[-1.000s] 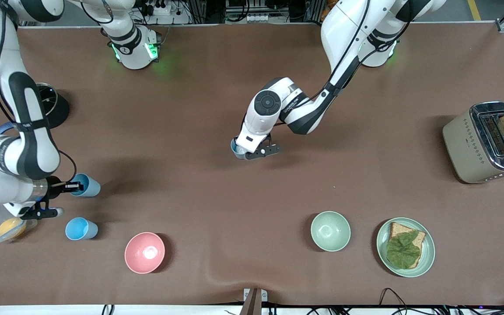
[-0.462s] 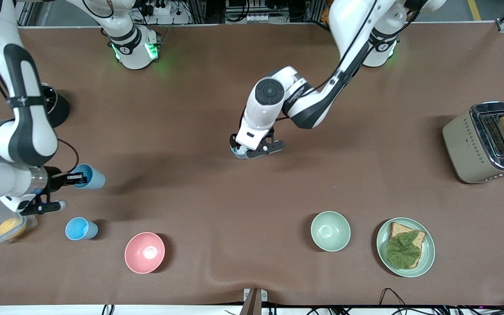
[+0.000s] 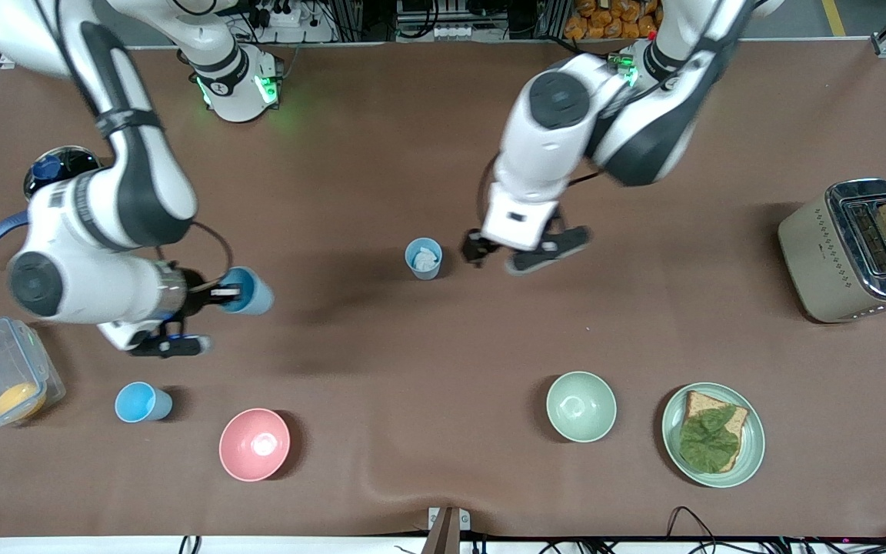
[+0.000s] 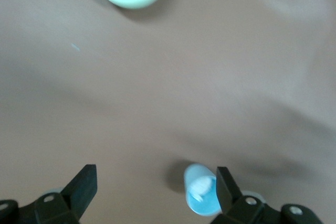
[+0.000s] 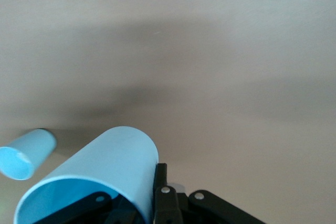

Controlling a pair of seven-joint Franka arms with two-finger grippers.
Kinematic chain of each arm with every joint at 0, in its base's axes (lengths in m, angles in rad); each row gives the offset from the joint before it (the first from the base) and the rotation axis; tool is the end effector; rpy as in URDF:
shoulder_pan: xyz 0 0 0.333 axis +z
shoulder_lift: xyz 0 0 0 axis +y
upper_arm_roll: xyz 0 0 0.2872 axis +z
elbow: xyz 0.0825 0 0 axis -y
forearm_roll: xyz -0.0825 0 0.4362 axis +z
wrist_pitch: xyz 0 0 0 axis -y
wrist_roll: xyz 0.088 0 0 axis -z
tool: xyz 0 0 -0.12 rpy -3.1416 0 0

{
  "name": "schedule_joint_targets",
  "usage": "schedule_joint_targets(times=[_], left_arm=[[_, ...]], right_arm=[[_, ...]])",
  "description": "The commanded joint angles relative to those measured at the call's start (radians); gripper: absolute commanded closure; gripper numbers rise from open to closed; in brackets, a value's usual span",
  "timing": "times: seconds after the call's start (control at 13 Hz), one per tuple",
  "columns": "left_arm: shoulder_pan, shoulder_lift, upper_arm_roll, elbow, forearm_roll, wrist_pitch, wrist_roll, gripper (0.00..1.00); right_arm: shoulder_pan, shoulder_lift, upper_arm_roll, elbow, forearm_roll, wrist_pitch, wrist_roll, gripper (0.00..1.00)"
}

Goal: Stack blue cups with both arms
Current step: 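Lower the right gripper's cup into the placed cup while the left gripper withdraws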

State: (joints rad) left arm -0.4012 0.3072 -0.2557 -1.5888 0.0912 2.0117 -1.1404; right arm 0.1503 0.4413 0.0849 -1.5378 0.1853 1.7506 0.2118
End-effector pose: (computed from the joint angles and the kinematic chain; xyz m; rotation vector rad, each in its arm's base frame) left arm 0.5716 -0.4142 0.4177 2.9635 0.7033 0.1306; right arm 0.6676 0.1739 0.3264 -2.9555 0.0513 0.4002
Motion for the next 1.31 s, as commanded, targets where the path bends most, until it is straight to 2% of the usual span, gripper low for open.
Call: schedule_joint_targets(times=[0.0,0.23,0.46,0.85,1.23], left_arm=[[0.135,-0.104,-0.011,-0.033,0.018,-0.103,0.121,0.00],[0.273,-0.163,-0.008,-0.031,0.018,-0.218,0.382,0.00],[0.390,-0.195,-0.008,-0.031,0.016,-0.277,0.606,0.00],[0.485,-0.226,-0.010,-0.011,0.013,-0.287,0.777,0.00],[0.490,-0.226,-0.010,0.070,0.004,-0.349,0.806,0.00]], right_arm=[[0.115,-0.021,-0.013,-0.019,0.023,0.009,0.185,1.00],[0.269,-0.015,-0.014,-0.027,0.074,0.078,0.436,1.00],[0.394,0.002,-0.016,-0.068,0.076,0.199,0.618,1.00],[0.462,0.023,-0.016,-0.145,0.068,0.303,0.696,1.00],[0.497,0.037,-0.017,-0.226,0.066,0.415,0.733,1.00]])
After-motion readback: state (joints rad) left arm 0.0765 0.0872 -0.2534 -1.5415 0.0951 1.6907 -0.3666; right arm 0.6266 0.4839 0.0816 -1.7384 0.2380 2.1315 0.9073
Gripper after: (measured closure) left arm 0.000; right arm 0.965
